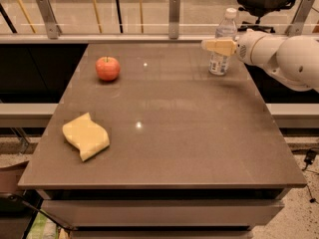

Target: Pick blue plastic bottle

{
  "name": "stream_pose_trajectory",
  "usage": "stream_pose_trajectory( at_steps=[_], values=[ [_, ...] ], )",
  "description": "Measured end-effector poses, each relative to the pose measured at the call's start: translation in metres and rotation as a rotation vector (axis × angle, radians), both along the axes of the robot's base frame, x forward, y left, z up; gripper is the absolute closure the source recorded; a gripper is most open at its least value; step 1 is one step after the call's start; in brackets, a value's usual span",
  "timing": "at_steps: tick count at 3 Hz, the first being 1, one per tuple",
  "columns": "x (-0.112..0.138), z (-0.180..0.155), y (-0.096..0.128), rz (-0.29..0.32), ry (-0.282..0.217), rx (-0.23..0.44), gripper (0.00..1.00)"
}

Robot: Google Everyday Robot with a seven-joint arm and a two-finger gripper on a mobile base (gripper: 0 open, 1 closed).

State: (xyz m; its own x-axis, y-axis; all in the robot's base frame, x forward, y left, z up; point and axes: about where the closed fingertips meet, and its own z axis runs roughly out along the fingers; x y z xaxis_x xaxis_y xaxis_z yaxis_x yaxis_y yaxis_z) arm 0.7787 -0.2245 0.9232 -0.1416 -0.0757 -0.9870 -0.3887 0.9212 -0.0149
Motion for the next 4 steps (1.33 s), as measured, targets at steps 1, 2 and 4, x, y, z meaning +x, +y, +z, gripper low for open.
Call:
stream_pose_trajectory(
  at_steps=[1,2,4],
  values=[
    [0.001,-0.0001,0.0019,0.003,0.0,0.001,0.21],
    [0.0017,-0.0007,0.0045,0.006,0.0,0.002,0.44],
    [0.0029,-0.0019,0.0094,0.013,0.002,0.003,0.91]
  ],
)
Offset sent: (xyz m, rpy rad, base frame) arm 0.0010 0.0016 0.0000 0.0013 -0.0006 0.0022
